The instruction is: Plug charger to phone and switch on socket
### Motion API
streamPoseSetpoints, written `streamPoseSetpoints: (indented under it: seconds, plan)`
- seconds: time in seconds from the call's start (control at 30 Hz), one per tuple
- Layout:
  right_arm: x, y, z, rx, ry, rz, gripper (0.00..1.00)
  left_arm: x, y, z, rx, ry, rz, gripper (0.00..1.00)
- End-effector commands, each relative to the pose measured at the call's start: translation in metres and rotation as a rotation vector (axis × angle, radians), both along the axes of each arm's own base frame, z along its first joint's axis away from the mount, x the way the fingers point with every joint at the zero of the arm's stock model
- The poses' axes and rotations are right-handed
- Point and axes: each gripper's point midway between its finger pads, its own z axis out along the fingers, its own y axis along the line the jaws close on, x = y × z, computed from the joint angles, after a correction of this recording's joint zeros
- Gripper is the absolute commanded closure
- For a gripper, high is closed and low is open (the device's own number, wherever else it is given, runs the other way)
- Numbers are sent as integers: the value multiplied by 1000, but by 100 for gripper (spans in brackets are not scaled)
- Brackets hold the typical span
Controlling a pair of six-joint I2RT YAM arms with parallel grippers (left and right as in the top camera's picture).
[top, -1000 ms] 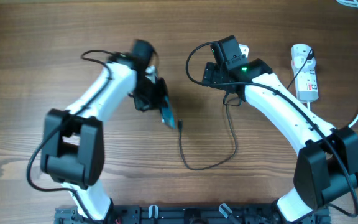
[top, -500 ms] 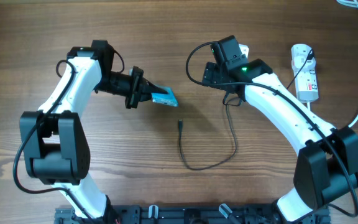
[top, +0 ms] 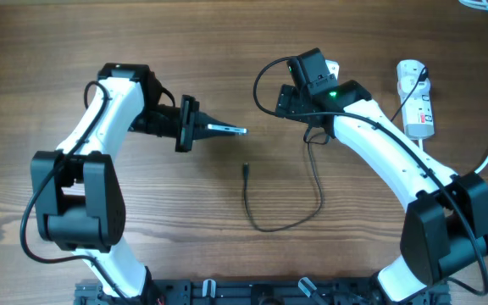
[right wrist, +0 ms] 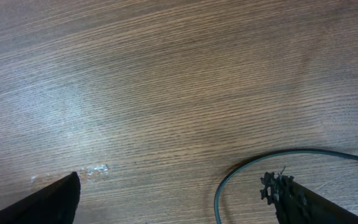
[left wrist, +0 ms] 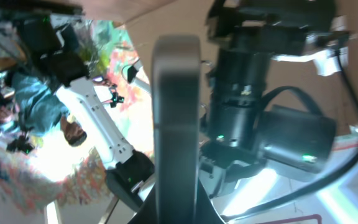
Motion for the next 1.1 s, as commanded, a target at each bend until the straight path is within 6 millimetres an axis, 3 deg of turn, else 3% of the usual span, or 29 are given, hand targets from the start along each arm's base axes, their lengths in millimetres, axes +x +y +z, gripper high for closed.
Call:
streamPoseSetpoints:
  seconds: [0.0, 0.4, 0.67, 0.9, 1.07]
  plan:
    - [2, -6, -6, -32, 3, -11, 0, -6, -12, 12, -54, -49, -23, 96]
    - [4, -11, -4, -54, -11, -25, 0, -46, -47, 6, -21, -70, -203, 96]
    - [3, 20, -4, 102, 15, 45, 0, -76, -65, -1, 19, -74, -330, 96]
    - [1, -43, -10, 10, 42, -235, 0, -110, -90, 0, 10, -74, -455, 96]
    - [1, -64, -12, -10, 59, -281, 0, -119, -95, 0, 9, -75, -486, 96]
